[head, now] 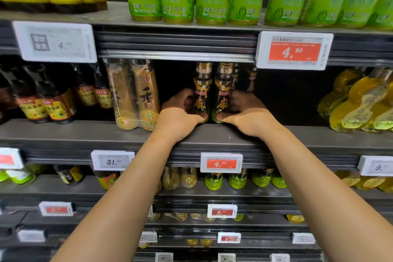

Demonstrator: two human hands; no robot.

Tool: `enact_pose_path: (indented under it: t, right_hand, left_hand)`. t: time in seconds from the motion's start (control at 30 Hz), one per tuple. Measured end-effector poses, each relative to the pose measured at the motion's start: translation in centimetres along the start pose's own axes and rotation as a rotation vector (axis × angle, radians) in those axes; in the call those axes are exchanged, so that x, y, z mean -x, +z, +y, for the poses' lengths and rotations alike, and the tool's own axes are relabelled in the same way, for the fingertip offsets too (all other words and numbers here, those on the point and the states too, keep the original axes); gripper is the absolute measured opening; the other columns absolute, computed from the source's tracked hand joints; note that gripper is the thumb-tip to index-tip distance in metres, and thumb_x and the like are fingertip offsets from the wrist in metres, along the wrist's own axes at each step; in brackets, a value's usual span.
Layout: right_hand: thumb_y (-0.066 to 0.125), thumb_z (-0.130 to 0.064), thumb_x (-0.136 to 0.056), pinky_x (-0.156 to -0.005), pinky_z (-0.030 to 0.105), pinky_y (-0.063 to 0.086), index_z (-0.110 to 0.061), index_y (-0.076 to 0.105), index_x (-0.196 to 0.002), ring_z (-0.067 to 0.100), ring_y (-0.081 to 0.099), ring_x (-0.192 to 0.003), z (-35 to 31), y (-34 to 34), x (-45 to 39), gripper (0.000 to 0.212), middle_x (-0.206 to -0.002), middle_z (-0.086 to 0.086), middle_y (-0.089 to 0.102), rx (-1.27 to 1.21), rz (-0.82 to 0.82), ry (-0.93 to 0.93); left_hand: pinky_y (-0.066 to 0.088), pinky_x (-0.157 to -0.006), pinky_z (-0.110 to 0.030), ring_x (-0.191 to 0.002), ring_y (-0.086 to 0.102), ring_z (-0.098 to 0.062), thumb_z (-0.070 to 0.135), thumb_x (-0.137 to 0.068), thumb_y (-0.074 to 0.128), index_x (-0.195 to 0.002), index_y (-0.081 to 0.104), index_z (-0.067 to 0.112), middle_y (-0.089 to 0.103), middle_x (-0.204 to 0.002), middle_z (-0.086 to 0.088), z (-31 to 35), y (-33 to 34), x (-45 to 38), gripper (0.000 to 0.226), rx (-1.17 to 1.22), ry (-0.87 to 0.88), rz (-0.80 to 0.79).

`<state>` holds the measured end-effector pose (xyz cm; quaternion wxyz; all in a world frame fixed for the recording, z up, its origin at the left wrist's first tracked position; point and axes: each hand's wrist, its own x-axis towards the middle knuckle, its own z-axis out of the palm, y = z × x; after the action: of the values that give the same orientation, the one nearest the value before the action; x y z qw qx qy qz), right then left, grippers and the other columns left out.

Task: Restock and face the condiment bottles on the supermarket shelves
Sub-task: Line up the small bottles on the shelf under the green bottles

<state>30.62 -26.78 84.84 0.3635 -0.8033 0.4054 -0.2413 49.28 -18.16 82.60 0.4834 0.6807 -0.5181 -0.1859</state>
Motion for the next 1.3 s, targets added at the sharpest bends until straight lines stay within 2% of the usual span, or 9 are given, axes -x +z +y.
enact_pose_path:
  t: [0.33,0.4,0.53,0.7,0.83,0.93,1.03,1.17,1.3]
  right_hand:
    - [0.085,-0.038,-0.081,-0.11,0.043,0.048,-0.025,0.051,-0.144,0.018,0.062,-0.124,0.2,0.0,0.7,0.073,-0.139,-0.003,0.063,0.15,0.008,0.028]
    - [0.085,-0.043,-0.08,-0.107,0.043,0.05,-0.026,0.053,-0.143,0.019,0.063,-0.123,0.6,-0.3,1.5,0.072,-0.137,-0.002,0.065,0.17,0.035,0.043]
    - [0.085,-0.034,-0.082,-0.104,0.034,0.054,-0.019,0.053,-0.145,0.011,0.065,-0.114,1.7,-0.9,4.3,0.072,-0.134,-0.002,0.066,0.104,0.111,0.084]
    - [0.082,-0.031,-0.085,-0.094,0.024,0.055,-0.027,0.061,-0.128,-0.001,0.064,-0.103,3.2,-1.6,9.7,0.047,-0.115,-0.017,0.066,0.176,0.353,0.045]
    - [0.077,-0.018,-0.09,-0.091,0.02,0.052,-0.024,0.063,-0.125,0.007,0.065,-0.11,4.8,-1.6,16.0,0.039,-0.117,-0.011,0.066,0.092,0.498,-0.048]
    - [0.075,-0.013,-0.091,-0.083,0.013,0.051,-0.024,0.064,-0.121,0.01,0.065,-0.11,6.9,-2.0,20.1,0.034,-0.116,-0.005,0.066,0.063,0.546,-0.063]
    - [0.078,-0.02,-0.089,-0.084,0.021,0.053,-0.031,0.063,-0.118,0.01,0.065,-0.105,11.4,-2.4,23.7,0.035,-0.115,-0.008,0.066,0.078,0.484,0.067]
    - [0.082,-0.027,-0.085,-0.092,0.035,0.054,-0.029,0.065,-0.112,0.012,0.066,-0.106,20.2,-2.8,29.1,0.032,-0.111,-0.006,0.07,0.104,0.348,0.378]
    - [0.081,-0.01,-0.085,-0.095,0.04,0.054,-0.012,0.066,-0.1,0.023,0.068,-0.094,29.3,-2.0,36.2,0.021,-0.1,0.009,0.072,0.052,0.121,0.67]
  left_hand:
    - [0.052,-0.103,-0.038,-0.118,0.062,-0.019,0.035,-0.077,0.086,-0.136,0.052,0.032,0.066,-0.131,0.004,0.9,-0.2,0.7,0.068,-0.11,0.005,-0.011]
    - [0.051,-0.095,-0.034,-0.121,0.059,-0.024,0.045,-0.079,0.082,-0.143,0.044,0.031,0.062,-0.134,0.0,1.1,-0.2,1.1,0.076,-0.24,0.017,-0.024]
    - [0.039,-0.071,-0.03,-0.095,0.056,-0.026,0.055,-0.084,0.074,-0.134,0.053,0.01,0.06,-0.094,-0.002,1.2,-0.3,3.4,0.07,-0.476,-0.016,0.023]
    - [0.049,-0.097,-0.027,-0.112,0.056,-0.012,0.024,-0.089,0.074,-0.131,0.059,0.017,0.06,-0.121,0.002,0.3,-1.2,7.6,0.045,-0.202,0.34,0.116]
    - [0.04,-0.097,-0.012,-0.106,0.054,-0.004,0.007,-0.089,0.069,-0.116,0.067,0.007,0.064,-0.113,0.001,-0.6,-1.2,10.3,0.027,-0.143,0.605,0.141]
    - [0.039,-0.097,-0.012,-0.107,0.056,0.0,0.009,-0.09,0.065,-0.11,0.068,0.009,0.062,-0.112,0.008,-1.3,-0.4,12.1,0.02,-0.065,0.625,0.129]
    - [0.043,-0.092,-0.017,-0.104,0.058,-0.004,0.014,-0.092,0.061,-0.107,0.064,0.021,0.059,-0.108,0.017,-2.3,1.5,14.6,0.017,-0.099,0.692,0.009]
    - [0.045,-0.089,-0.023,-0.105,0.06,-0.008,0.025,-0.091,0.064,-0.111,0.063,0.028,0.058,-0.112,0.017,-5.2,6.5,17.9,0.021,-0.184,0.452,-0.284]
    - [0.045,-0.087,-0.027,-0.107,0.065,-0.03,0.012,-0.089,0.076,-0.114,0.069,0.008,0.069,-0.115,-0.011,-8.0,14.3,22.3,0.026,-0.304,0.023,-0.557]
